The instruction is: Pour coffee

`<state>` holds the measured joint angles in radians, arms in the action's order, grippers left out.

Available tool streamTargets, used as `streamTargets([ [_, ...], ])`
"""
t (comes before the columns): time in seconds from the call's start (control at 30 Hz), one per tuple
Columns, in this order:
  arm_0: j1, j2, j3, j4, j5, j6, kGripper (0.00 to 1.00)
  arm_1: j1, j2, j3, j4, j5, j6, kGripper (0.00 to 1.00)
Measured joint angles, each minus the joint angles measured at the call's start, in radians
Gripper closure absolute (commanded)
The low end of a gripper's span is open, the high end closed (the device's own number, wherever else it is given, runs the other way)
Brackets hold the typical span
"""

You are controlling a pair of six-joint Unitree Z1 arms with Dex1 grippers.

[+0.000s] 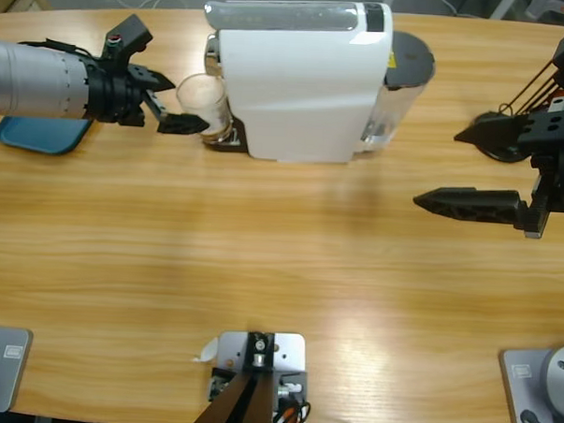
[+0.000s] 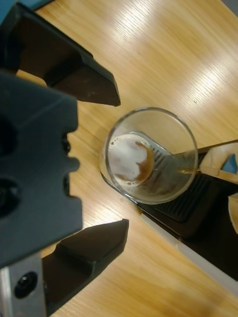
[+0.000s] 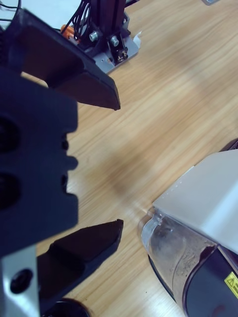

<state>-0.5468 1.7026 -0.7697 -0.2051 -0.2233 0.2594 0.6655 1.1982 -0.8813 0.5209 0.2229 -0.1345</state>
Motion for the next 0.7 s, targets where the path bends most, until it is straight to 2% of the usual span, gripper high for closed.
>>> streamTargets([
  [0.5,0.0,0.081,-0.039,-0.059,-0.036,0.0,0.022,0.0,0.003,0.0,0.004,0.006,0.0,0.0],
  [0.7,0.0,0.099,-0.039,-0.061,-0.044,0.0,0.223,0.0,0.012,0.0,0.004,0.006,0.0,0.0],
])
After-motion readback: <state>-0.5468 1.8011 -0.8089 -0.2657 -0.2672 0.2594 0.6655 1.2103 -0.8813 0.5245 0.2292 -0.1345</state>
